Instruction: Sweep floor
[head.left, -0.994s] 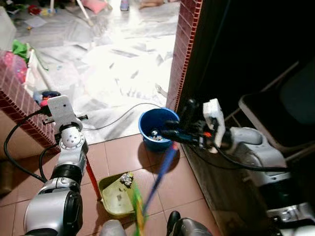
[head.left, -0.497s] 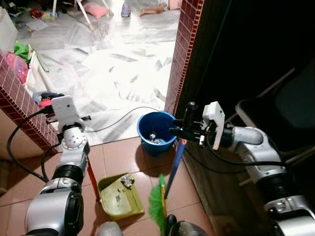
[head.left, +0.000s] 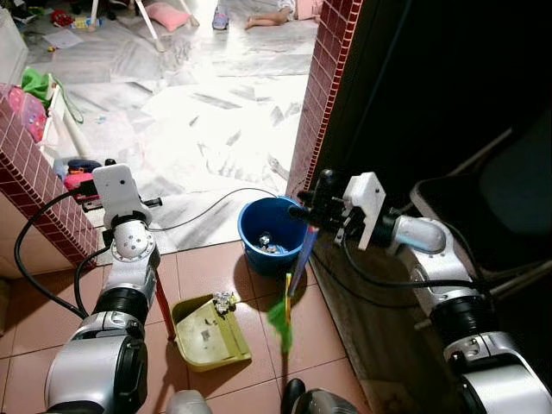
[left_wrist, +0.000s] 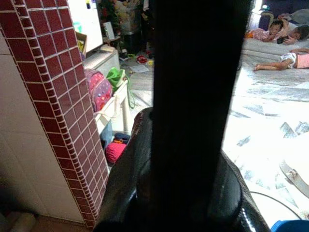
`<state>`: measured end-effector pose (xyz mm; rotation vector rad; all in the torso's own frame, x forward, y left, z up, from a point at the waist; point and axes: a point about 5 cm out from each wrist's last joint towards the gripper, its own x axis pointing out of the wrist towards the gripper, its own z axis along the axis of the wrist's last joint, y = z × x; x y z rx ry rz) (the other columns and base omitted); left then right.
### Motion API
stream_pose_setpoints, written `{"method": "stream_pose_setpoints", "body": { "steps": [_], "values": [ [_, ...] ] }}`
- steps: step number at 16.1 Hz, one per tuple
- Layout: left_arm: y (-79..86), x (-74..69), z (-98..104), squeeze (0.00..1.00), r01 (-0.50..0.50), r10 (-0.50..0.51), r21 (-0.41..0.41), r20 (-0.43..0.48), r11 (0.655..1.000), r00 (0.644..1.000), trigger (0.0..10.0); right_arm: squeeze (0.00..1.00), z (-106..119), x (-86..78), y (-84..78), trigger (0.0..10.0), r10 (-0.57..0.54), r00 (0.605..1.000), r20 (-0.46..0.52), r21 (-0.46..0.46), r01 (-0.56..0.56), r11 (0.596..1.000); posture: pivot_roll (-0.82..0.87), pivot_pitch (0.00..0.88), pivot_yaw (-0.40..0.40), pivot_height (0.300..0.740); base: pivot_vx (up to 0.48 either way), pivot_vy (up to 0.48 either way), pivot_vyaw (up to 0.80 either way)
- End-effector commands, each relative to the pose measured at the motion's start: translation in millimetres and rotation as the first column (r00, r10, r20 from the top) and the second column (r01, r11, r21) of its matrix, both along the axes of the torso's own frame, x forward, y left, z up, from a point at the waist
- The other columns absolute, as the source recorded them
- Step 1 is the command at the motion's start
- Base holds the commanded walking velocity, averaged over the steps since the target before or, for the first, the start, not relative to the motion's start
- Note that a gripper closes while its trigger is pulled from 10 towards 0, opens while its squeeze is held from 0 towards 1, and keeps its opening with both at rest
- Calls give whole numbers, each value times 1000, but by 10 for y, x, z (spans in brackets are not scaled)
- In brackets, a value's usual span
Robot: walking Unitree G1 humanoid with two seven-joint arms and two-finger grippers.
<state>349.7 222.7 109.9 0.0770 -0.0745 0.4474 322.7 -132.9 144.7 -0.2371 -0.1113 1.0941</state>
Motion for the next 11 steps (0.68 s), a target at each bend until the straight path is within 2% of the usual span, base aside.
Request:
{"method": "stream_pose_setpoints", "body": {
  "steps": [1, 11],
  "values": [
    [-11, 40, 117, 0, 3, -4, 13, 49, 1000, 999, 10000, 0, 85, 17, -16, 10000, -1, 999, 39, 7, 1, 1000, 8, 0, -96, 740, 0, 0, 0],
    [-11, 40, 117, 0, 3, -4, 13, 49, 1000, 999, 10000, 0, 85, 17, -16, 10000, -1, 999, 39, 7, 1, 1000, 8, 0, -96, 740, 0, 0, 0]
  ]
}}
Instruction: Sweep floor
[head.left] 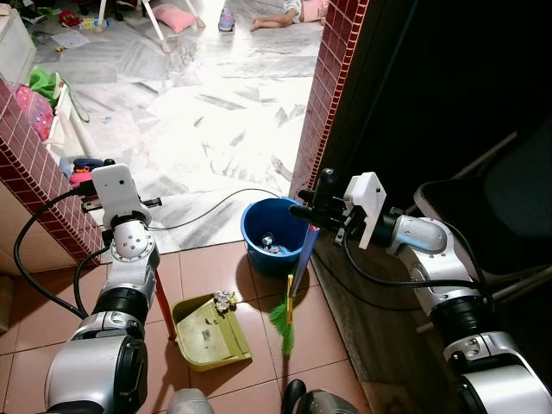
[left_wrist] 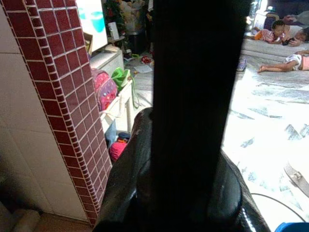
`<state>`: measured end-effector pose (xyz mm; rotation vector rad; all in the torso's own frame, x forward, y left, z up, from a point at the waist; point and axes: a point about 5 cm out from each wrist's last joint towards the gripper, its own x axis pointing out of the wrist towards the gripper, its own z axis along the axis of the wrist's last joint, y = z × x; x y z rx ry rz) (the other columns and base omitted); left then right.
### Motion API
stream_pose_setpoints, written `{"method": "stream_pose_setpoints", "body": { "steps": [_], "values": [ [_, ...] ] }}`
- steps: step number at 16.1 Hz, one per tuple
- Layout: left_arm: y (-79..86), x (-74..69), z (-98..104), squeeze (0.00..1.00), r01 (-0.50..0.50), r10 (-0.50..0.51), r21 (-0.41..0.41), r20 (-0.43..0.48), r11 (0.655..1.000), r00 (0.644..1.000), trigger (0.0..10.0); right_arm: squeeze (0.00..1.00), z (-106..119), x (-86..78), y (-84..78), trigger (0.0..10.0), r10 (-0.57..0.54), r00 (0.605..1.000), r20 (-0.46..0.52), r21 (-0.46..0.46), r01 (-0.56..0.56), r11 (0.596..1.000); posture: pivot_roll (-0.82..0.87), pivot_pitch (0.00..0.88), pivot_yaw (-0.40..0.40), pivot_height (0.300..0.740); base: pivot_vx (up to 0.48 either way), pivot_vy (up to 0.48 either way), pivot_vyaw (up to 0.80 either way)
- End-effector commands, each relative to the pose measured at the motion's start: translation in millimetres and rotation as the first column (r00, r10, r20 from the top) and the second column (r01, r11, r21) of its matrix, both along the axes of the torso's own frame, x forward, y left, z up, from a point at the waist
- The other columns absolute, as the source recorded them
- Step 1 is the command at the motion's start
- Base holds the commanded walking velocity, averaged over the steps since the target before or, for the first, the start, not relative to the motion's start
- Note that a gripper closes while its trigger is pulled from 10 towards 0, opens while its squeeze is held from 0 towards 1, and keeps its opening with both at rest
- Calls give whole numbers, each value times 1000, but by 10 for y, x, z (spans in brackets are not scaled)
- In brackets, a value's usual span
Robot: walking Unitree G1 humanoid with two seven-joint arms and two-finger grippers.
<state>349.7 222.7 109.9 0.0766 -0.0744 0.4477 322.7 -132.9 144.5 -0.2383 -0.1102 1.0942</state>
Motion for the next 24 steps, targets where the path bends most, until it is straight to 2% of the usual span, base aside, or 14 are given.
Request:
{"method": "stream_pose_setpoints", "body": {
  "steps": [1, 2, 3, 4, 5, 8, 9, 11, 13, 14, 15, 18, 20, 24],
  "values": [
    [-11, 40, 117, 0, 3, -4, 14, 49, 1000, 999, 10000, 0, 86, 17, -16, 10000, -1, 999, 40, 9, 1, 1000, 8, 0, -96, 740, 0, 0, 0],
    [-11, 38, 116, 0, 4, -5, 15, 50, 1000, 999, 10000, 0, 75, 33, -7, 10000, -8, 999, 54, 17, 7, 1000, 8, 0, -96, 740, 0, 0, 0],
    [-1, -32, 131, 0, -3, -1, 84, 46, 996, 999, 10000, 0, 32, 28, 65, 10000, -90, 992, 84, 60, 85, 995, 8, 0, -69, 740, 0, 0, 0],
    [-36, -319, 153, 0, 39, -52, 219, 56, 975, 997, 10000, 0, -18, 73, 28, 10000, -442, 897, 15, 267, 422, 866, 23, 0, -70, 740, 0, 0, 0],
    [-67, -375, 130, 0, 87, -102, 213, 61, 973, 993, 10000, 0, -47, 79, -20, 10000, -508, 861, -33, 298, 494, 817, 32, 0, -68, 740, 0, 0, 0],
    [-130, -444, 2, 0, 133, -140, 148, 37, 980, 989, 10000, 0, -232, 94, -87, 10000, -606, 782, -146, 247, 622, 743, 33, 0, -61, 740, 0, 0, 0],
    [-188, -443, -26, 0, 174, -180, 148, 27, 974, 983, 10000, 0, -275, 98, -111, 10000, -638, 761, -119, 217, 647, 731, 37, 0, -57, 740, 0, 0, 0],
    [-233, -498, -6, 0, 184, -185, 155, -4, 971, 983, 10000, 0, -306, 101, -107, 10000, -662, 739, -122, 193, 672, 715, 35, 0, -53, 740, 0, 0, 0],
    [-241, -598, -35, 0, 151, -147, 133, -33, 980, 989, 10000, 0, -307, 43, -83, 10000, -624, 779, -61, 173, 624, 762, 35, 0, -50, 740, 0, 0, 0],
    [-238, -640, -61, 0, 134, -131, 89, -32, 987, 991, 10000, 0, -347, 13, -95, 10000, -615, 781, -108, 183, 624, 760, 42, 0, -52, 740, 0, 0, 0],
    [-246, -690, -52, 0, 132, -132, 68, -7, 989, 991, 10000, 0, -360, -7, -105, 10000, -618, 782, -79, 167, 622, 765, 50, 0, -53, 740, 0, 0, 0],
    [-232, -761, -51, 0, 83, -82, 76, -9, 994, 997, 10000, 0, -360, -67, -56, 10000, -593, 802, -73, 180, 595, 783, 59, 0, -56, 740, 0, 0, 0],
    [-213, -812, -41, 0, 54, -51, 99, -27, 994, 998, 10000, 0, -349, -103, 26, 10000, -546, 833, -83, 212, 551, 807, 61, 0, -56, 740, 0, 0, 738],
    [-230, -861, 5, 0, 61, -59, 120, -20, 991, 998, 10000, 0, -354, -95, 5, 10000, -556, 824, -110, 221, 566, 794, 61, 0, -54, 740, 0, 0, 378]
  ]
}}
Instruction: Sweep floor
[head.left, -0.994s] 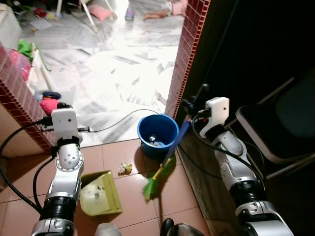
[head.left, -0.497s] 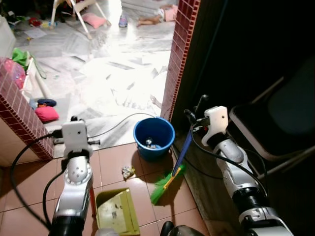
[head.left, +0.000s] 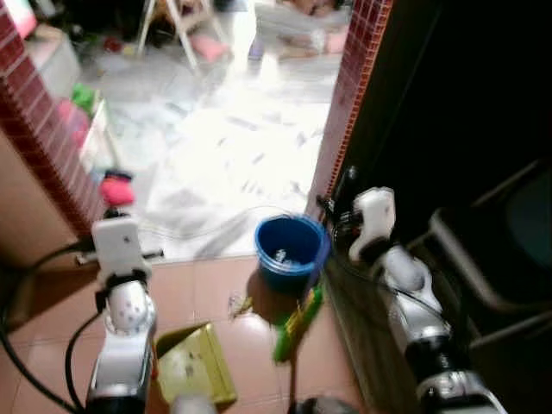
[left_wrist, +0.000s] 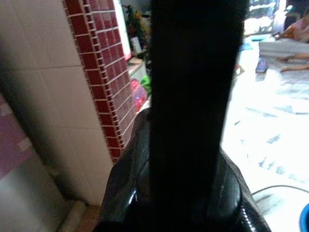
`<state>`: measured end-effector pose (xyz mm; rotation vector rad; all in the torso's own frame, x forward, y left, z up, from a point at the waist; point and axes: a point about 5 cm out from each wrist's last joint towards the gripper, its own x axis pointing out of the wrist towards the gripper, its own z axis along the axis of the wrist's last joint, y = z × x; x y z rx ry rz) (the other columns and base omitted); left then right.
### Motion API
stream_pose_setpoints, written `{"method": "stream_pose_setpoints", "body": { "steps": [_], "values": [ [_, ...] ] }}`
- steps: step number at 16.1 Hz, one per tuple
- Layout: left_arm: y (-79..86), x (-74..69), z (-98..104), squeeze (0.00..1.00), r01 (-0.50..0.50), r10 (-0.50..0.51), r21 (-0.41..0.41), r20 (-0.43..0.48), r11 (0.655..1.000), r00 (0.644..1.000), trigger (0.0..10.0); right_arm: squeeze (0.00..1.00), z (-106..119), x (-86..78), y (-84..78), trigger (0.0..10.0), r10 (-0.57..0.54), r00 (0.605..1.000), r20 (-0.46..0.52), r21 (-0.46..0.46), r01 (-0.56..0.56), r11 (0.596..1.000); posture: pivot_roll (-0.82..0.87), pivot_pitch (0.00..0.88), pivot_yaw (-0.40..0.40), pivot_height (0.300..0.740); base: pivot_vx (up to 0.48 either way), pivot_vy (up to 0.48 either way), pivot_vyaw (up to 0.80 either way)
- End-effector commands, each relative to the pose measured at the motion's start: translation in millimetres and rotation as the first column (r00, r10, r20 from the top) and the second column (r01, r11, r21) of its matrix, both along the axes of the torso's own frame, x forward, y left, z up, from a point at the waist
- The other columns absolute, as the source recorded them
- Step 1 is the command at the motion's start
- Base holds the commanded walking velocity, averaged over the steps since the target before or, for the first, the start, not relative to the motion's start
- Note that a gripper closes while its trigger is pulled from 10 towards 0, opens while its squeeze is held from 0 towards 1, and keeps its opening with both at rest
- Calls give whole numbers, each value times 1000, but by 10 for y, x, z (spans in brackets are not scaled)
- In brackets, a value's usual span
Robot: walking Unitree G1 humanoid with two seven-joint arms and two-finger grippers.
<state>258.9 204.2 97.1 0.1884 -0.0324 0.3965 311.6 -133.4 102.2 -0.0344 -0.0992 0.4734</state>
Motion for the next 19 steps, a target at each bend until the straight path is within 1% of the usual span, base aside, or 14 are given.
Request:
{"method": "stream_pose_setpoints", "body": {
  "steps": [1, 6, 10, 11, 13, 15, 17, 18, 19],
  "values": [
    [-69, 54, 145, 0, 22, -23, 6, 50, 1000, 998, 10000, 0, 80, 28, 6, 10000, 4, 1000, 23, 29, -4, 1000, 61, 0, -52, 740, 0, 0, 0],
    [-93, 71, 196, 0, 20, -19, -20, 47, 1000, 999, 10000, 0, 102, 37, 33, 10000, 9, 1000, 28, 31, -10, 999, 61, 0, -47, 740, 0, 0, 0],
    [-98, 68, 257, 0, 26, -25, -18, 45, 999, 999, 10000, 0, 134, 72, 22, 10000, -3, 999, 36, 28, 2, 1000, 64, 0, -43, 740, 0, 480, 0],
    [-127, 56, 232, 0, 24, -23, -37, 37, 999, 999, 10000, 0, 124, 75, 30, 10000, -3, 999, 33, 25, 2, 1000, 64, 0, -48, 740, 0, 480, 0],
    [-174, 49, 205, 0, 33, -32, -46, 27, 998, 999, 10000, 0, 121, 73, 50, 10000, 5, 999, 33, 20, -5, 1000, 61, 0, -49, 740, 0, 480, 0],
    [-256, 48, 205, 0, 68, -67, -53, 25, 996, 997, 10000, 0, 134, 84, 60, 10000, 8, 999, 39, 10, -8, 1000, 57, 0, -46, 740, 0, 480, 0],
    [-277, 45, 196, 0, 77, -76, -54, 19, 996, 997, 10000, 0, 127, 103, 28, 10000, -15, 999, 39, -1, 15, 1000, 55, 0, -42, 740, 0, 480, 0],
    [-307, 32, 199, 0, 113, -112, -43, 21, 993, 993, 10000, 0, 121, 108, -27, 10000, -44, 998, 37, -3, 45, 999, 55, 0, -42, 740, 0, 0, 0],
    [-302, 27, 193, 0, 107, -106, -51, 19, 993, 994, 10000, 0, 106, 104, -62, 10000, -61, 998, 31, -4, 61, 998, 58, 0, -43, 740, 0, 0, 0]
  ]
}}
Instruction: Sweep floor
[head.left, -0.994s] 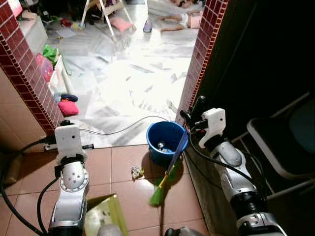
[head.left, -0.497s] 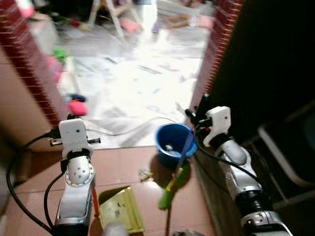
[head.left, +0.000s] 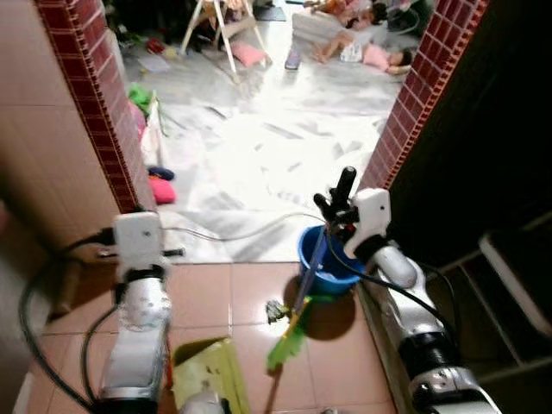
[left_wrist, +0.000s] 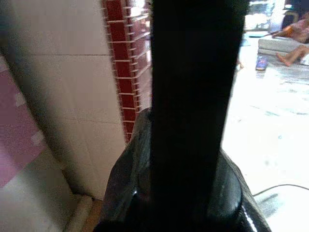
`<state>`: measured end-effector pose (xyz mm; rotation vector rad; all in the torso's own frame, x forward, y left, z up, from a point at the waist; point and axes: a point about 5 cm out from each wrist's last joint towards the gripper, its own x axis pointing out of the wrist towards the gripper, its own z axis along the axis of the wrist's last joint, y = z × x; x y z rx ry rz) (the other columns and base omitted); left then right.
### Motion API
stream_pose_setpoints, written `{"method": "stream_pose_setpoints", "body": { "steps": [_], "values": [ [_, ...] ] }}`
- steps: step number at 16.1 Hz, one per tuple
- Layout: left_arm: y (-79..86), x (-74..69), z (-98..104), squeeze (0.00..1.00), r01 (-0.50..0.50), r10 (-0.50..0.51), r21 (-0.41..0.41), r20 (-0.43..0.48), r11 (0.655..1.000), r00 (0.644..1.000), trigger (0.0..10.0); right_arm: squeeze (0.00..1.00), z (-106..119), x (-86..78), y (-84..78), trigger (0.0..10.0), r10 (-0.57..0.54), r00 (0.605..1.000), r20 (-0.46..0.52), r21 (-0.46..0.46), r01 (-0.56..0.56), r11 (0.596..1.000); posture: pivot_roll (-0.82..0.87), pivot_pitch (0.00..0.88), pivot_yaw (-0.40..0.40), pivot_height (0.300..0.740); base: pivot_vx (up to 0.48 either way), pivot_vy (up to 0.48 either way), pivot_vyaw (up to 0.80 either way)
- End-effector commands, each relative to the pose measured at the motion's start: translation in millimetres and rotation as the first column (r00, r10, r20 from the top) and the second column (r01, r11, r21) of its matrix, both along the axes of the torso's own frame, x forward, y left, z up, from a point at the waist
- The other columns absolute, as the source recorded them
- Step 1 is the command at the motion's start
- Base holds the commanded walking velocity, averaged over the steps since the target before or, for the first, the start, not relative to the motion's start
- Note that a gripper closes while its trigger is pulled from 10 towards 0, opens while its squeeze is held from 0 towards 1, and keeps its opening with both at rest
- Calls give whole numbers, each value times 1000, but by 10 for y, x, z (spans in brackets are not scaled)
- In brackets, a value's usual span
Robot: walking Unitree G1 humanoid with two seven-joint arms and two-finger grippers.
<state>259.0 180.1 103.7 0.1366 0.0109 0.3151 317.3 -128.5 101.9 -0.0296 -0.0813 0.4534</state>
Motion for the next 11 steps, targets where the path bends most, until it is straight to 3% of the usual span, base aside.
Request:
{"method": "stream_pose_setpoints", "body": {
  "steps": [1, 3, 7, 11],
  "values": [
    [-55, 24, 131, 0, 28, -29, 15, 60, 1000, 998, 10000, 0, 78, 36, -160, 10000, -60, 997, 41, -15, 61, 998, 58, 0, -43, 740, 0, 0, 0],
    [-54, 31, 143, 0, 45, -46, 13, 66, 999, 997, 10000, 0, 65, 31, -175, 10000, -68, 997, 34, -4, 68, 998, 59, 0, -45, 740, 0, 0, 0],
    [-4, 79, 219, 0, 31, -32, 14, 86, 999, 996, 10000, 0, 116, 22, -39, 10000, 97, 994, 52, -39, -95, 995, 59, 0, -45, 740, 0, 0, 0],
    [21, 82, 218, 0, 34, -34, 3, 85, 999, 996, 10000, 0, 152, 41, -81, 10000, 100, 993, 66, -45, -97, 994, 56, 0, -39, 740, 95, 0, 617]
  ]
}}
